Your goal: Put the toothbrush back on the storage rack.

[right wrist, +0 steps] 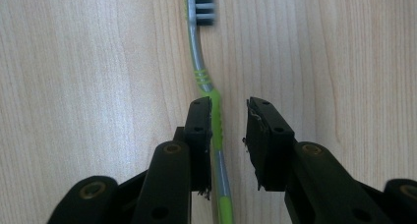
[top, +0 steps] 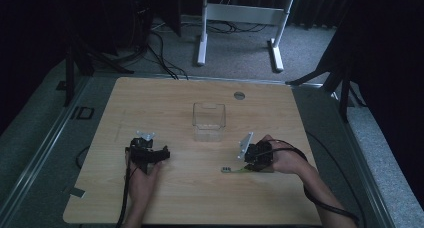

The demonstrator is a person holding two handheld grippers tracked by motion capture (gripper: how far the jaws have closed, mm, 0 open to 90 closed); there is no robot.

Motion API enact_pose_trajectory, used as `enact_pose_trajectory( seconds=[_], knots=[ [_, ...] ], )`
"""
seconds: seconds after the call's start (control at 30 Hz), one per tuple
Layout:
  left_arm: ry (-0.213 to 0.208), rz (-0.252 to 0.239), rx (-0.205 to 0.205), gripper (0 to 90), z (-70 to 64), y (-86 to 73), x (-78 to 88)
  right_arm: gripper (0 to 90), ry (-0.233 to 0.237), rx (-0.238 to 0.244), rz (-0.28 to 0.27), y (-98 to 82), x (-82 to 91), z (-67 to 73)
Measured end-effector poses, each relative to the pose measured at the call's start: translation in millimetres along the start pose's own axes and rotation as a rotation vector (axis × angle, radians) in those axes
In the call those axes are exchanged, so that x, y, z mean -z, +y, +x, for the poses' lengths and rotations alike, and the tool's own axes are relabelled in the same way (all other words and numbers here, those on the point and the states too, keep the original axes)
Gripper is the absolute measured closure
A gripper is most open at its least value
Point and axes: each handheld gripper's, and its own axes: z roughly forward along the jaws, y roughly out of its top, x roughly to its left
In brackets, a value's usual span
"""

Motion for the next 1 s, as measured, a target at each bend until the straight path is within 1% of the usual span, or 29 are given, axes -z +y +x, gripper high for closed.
enact_pose_trajectory(
  seconds=[0.07,0.17,0.6,1.0],
  knots=[
    [0.000,0.000,0.000,3.0,0.0,0.0,0.0,71.4,0.001,0.001,0.001,-0.1,-0.2,-0.1],
    [0.000,0.000,0.000,3.0,0.0,0.0,0.0,71.9,0.010,0.009,0.017,0.4,-1.9,1.0],
    [0.000,0.000,0.000,3.0,0.0,0.0,0.0,72.4,0.021,0.028,0.038,4.5,-5.0,1.9],
    [0.000,0.000,0.000,3.0,0.0,0.0,0.0,72.3,0.031,0.029,0.055,4.1,-9.1,1.8]
  ],
)
